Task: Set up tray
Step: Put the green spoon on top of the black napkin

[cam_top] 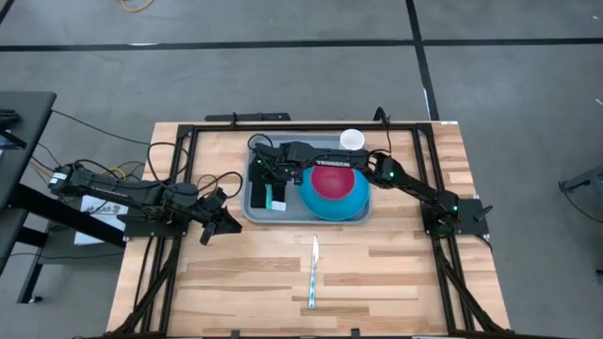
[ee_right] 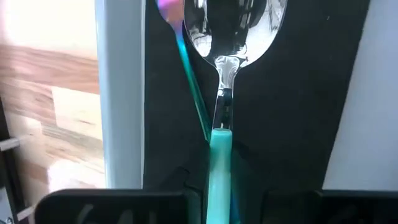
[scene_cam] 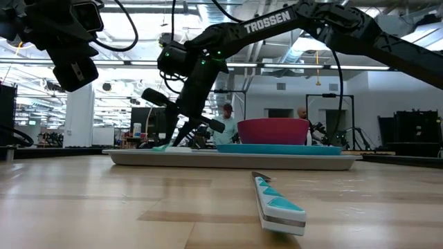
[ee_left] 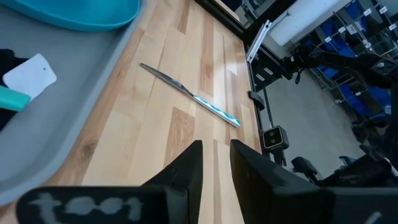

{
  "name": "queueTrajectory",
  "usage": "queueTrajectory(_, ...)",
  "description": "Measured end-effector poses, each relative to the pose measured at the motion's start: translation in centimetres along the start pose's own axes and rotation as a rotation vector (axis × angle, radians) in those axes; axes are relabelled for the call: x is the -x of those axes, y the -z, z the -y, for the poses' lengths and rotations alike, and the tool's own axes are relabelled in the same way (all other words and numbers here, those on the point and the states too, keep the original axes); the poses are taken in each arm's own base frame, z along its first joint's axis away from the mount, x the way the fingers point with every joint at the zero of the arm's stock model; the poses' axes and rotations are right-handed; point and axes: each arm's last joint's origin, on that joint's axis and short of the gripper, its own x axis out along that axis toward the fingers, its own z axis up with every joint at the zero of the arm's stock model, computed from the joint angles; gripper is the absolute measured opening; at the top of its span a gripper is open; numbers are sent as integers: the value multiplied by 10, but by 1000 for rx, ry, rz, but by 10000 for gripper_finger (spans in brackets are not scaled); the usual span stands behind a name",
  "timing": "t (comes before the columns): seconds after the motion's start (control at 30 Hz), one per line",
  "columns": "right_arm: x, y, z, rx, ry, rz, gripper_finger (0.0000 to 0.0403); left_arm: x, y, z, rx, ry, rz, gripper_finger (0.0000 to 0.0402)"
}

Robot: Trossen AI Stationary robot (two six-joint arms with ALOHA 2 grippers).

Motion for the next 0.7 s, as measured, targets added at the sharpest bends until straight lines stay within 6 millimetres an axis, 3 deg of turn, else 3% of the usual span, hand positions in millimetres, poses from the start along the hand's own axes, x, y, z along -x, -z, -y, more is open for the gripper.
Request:
queueTrajectory(0.37, 1, -17, 5, 11, 4, 29, 41, 0, 0, 0, -1, -13, 10, 68)
queueTrajectory(0.7, 1, -17, 3, 66, -15, 31, 51, 0, 0, 0, -1, -12, 10, 68)
